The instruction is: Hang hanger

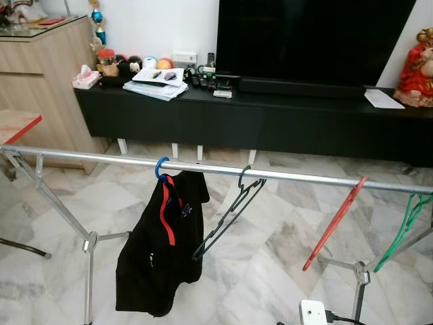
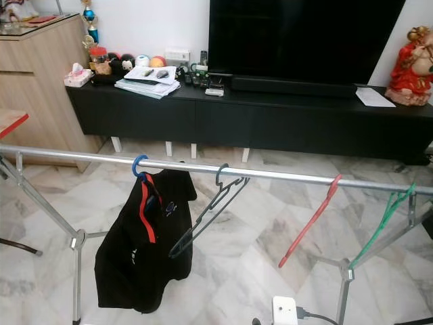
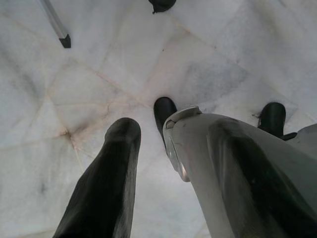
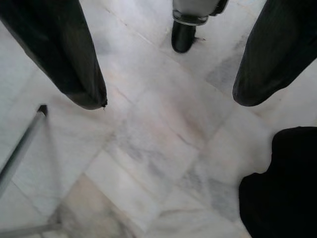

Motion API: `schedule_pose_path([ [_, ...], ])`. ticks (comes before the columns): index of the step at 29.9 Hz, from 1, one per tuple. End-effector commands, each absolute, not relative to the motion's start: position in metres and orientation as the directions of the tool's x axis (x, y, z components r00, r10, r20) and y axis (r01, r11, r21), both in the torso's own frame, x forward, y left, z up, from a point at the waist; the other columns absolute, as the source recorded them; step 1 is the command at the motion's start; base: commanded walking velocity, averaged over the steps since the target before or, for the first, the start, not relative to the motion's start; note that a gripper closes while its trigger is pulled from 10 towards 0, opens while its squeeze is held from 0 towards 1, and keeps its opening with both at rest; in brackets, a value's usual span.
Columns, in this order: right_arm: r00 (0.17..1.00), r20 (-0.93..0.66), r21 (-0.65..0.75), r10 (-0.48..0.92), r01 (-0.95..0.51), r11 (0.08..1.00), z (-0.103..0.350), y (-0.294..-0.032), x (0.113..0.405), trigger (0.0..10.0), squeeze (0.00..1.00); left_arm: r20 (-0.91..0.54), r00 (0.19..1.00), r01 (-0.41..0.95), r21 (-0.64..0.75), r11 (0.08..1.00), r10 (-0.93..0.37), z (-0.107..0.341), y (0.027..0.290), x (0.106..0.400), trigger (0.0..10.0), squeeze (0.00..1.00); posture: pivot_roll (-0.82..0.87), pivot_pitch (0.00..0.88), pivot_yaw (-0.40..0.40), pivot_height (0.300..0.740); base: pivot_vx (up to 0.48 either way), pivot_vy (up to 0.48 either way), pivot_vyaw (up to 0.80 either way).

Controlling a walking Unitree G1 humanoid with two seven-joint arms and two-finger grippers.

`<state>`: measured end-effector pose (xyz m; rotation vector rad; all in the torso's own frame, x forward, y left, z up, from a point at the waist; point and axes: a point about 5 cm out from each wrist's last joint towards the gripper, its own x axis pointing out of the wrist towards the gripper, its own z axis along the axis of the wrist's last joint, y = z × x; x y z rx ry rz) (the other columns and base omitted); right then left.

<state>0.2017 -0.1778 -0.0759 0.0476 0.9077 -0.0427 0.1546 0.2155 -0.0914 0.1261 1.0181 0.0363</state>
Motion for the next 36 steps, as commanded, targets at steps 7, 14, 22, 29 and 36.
schedule_pose_path([
  [7, 0.612, -0.79, 0.019, -0.029, 0.071, 0.997, -0.076, -0.182, 0.2, 10.0, 0.0, -0.851, 0.518, 0.032, 0.118, 0.993, 0.084, -0.093, 0.213, 0.15, 10.0, 0.0, 0.05, 0.0, -0.041, 0.74, 0.0, -0.247, 0.0],
  [14, 0.612, -0.79, 0.018, -0.032, 0.074, 0.997, -0.076, -0.182, 0.2, 10.0, 0.0, -0.854, 0.513, 0.034, 0.116, 0.993, 0.082, -0.094, 0.213, 0.148, 10.0, 0.0, 0.05, 0.0, -0.042, 0.74, 0.0, -0.252, 0.0],
  [22, 0.606, -0.794, 0.007, -0.039, 0.073, 0.997, -0.077, -0.182, 0.2, 10.0, 0.0, -0.862, 0.5, 0.031, 0.118, 0.993, 0.087, -0.095, 0.217, 0.144, 10.0, 0.0, 0.05, 0.0, -0.041, 0.74, 0.0, -0.256, -0.22],
  [29, 0.613, -0.79, 0.015, -0.034, 0.075, 0.997, -0.076, -0.182, 0.2, 10.0, 0.0, -0.866, 0.493, 0.032, 0.117, 0.993, 0.086, -0.097, 0.216, 0.141, 10.0, 0.0, 0.05, 0.0, -0.042, 0.74, 0.0, -0.255, -0.5],
  [36, 0.612, -0.79, 0.013, -0.033, 0.072, 0.997, -0.076, -0.182, 0.2, 10.0, 0.0, -0.871, 0.483, 0.035, 0.114, 0.993, 0.083, -0.1, 0.214, 0.131, 10.0, 0.0, 0.05, 0.0, -0.041, 0.74, 0.0, -0.253, 0.0],
])
